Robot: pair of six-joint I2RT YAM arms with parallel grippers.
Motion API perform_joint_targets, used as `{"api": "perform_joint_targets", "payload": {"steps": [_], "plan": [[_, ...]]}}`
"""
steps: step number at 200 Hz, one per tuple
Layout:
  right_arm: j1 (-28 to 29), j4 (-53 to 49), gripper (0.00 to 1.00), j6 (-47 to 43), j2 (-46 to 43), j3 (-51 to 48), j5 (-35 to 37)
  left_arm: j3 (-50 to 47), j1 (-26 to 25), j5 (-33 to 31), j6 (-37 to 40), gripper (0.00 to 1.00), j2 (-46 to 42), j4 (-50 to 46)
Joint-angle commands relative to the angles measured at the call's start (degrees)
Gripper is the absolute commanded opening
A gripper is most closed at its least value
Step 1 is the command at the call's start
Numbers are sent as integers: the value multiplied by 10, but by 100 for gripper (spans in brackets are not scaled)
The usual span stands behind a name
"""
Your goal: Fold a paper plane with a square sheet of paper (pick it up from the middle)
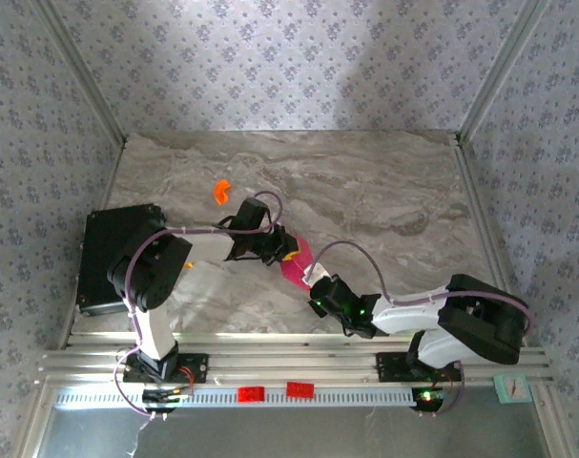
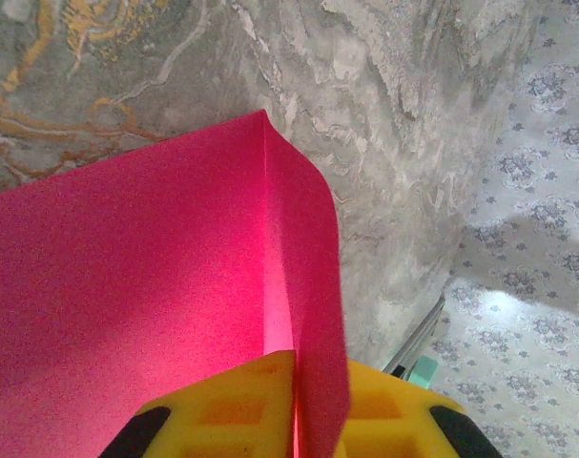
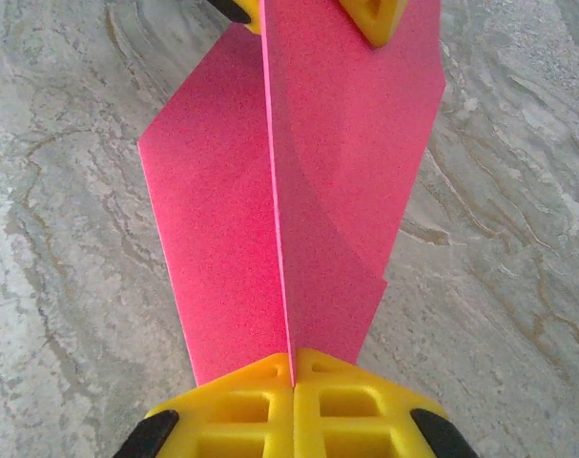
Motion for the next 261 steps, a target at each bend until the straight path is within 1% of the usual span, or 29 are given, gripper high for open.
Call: {"api": "perform_joint_targets", "payload": {"steps": [1,9,15,29,39,45,53,75,102,137,168,194,202,214,241,254,261], "plan": [[-6,6,5,19,-8,-5,-12,17,-4,4,11,14,-6,-13],[-9,7,5,22,-8,-5,-18,17,-3,1,13,17,-8,-17],[-11,8,5,25,-8,-5,-21,17,-3,-4,15,21,-12,-20],[-20,12,4,39,-8,-7,-36,12,0,-22,20,35,-25,-36],[-29,18,4,51,-7,-9,-52,8,5,-42,23,48,-38,-53],[-36,24,4,58,-6,-11,-64,4,9,-52,24,54,-48,-61],[-46,33,3,71,-4,-13,-82,-5,16,-64,21,59,-60,-67],[-77,43,3,107,3,-14,-143,-27,36,-96,20,66,-98,-83],[-111,72,3,127,15,-17,-190,-33,48,-126,36,69,-134,-117],[-126,88,3,137,27,-13,-233,-34,49,-128,37,69,-143,-120],[-135,70,3,143,42,-6,-243,-35,49,-119,33,68,-135,-112],[-147,68,3,158,57,-1,-269,-36,49,-114,36,65,-135,-108],[-150,66,4,162,62,1,-275,-36,49,-111,38,62,-135,-108],[-152,65,4,164,70,4,-286,-39,49,-106,40,54,-135,-107],[-157,61,6,175,91,14,-311,-50,48,-88,41,30,-132,-87],[-158,55,6,179,100,20,-317,-56,46,-69,41,23,-126,-69],[-159,55,6,181,104,22,-321,-59,44,-59,40,20,-123,-56]]}}
